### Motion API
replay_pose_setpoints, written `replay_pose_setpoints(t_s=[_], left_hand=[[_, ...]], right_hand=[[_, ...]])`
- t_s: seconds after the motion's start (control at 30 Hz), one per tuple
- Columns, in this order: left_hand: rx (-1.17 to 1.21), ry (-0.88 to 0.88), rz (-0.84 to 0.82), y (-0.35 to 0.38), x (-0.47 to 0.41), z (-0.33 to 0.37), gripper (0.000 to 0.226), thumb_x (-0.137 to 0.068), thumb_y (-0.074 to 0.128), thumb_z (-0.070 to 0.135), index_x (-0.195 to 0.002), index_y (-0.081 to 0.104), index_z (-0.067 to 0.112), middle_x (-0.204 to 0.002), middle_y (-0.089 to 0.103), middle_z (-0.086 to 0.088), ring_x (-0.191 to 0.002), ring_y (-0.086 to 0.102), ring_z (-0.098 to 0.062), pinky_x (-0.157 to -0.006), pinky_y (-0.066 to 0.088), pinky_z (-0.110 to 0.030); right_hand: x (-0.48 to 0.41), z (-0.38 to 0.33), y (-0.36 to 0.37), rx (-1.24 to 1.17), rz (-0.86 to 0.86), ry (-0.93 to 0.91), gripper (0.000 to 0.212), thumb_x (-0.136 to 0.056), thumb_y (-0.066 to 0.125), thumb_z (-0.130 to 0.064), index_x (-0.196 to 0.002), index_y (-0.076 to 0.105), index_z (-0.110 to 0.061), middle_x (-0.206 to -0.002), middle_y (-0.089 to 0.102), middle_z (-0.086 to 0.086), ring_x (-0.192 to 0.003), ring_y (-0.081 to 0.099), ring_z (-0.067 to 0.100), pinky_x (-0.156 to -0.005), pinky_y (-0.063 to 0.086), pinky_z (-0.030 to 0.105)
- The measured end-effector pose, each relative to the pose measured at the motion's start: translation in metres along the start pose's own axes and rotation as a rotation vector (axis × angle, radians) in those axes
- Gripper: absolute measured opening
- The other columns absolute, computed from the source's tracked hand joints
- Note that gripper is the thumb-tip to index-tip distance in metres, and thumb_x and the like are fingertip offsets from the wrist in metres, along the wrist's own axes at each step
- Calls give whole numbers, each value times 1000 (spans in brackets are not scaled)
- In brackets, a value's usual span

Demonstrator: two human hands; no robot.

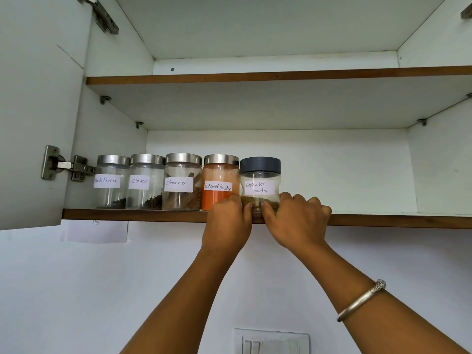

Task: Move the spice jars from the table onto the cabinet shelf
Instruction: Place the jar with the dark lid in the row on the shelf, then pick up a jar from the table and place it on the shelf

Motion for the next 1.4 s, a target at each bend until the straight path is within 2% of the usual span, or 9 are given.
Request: replay_pose_setpoints(t_s=[0.2,0.3,0.37,0.43,0.5,0.63,0.9,1.07,1.4], left_hand=[[39,-76,-35,0,9,1,29,-97,44,29,-118,46,9,-98,65,-12,-86,63,-25,-64,46,-28],[37,-53,-118,4,22,8,35,-96,45,24,-127,39,10,-114,61,-14,-93,63,-27,-72,51,-32],[17,-27,-200,9,35,15,48,-96,47,29,-137,30,12,-144,37,-16,-109,58,-29,-84,50,-35],[-17,8,-264,14,58,21,59,-96,46,34,-145,19,15,-159,1,-9,-119,53,-29,-92,47,-35],[-33,73,-308,23,90,27,61,-97,42,34,-149,12,18,-159,-12,-3,-118,56,-25,-91,48,-32],[-26,82,-464,57,160,18,60,-99,36,35,-150,6,24,-159,-11,1,-130,47,-21,-99,45,-30],[42,20,-922,125,309,-21,66,-96,40,39,-150,9,20,-159,1,-6,-144,20,-29,-115,27,-44],[54,-119,-1120,150,394,-39,68,-94,46,37,-150,11,18,-159,4,-7,-141,21,-33,-113,28,-45],[-44,-388,-1232,163,522,-103,60,-93,47,40,-145,25,20,-157,9,-8,-142,17,-33,-111,28,-45]], right_hand=[[8,2,9,-51,102,-52,72,-90,31,-62,-144,22,-14,-129,54,11,-116,46,30,-95,32,42],[21,3,16,-81,78,-112,87,-85,22,-69,-150,9,-13,-154,24,17,-140,23,36,-115,12,44],[35,6,24,-90,69,-161,90,-83,19,-67,-152,-4,-15,-159,-8,15,-147,-8,34,-115,-7,43],[57,8,31,-87,76,-228,86,-86,28,-61,-150,-11,-17,-157,-17,14,-143,-20,33,-112,-9,44],[86,11,42,-109,-4,-277,87,-90,40,-53,-144,-18,-18,-154,-24,10,-141,-24,31,-113,-8,43],[147,25,82,-88,-304,-289,90,-95,43,-42,-133,-34,-15,-144,-40,3,-136,-34,27,-119,-9,43],[284,74,163,-68,-741,-218,86,-92,42,-50,-150,-14,-21,-156,-24,9,-142,-26,31,-118,4,53],[365,95,214,-70,-972,-173,88,-90,46,-50,-151,-9,-19,-159,-14,12,-144,-19,34,-115,10,56],[489,81,288,-101,-1261,-134,87,-93,43,-52,-151,-12,-17,-159,-13,11,-144,-18,33,-117,-3,44]])
Point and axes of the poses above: each hand's wrist, its own x-axis away from the middle knuckle, its own y-axis out of the palm, z = x × y, the point moved 7 cm from there along -x, towards the middle knuckle
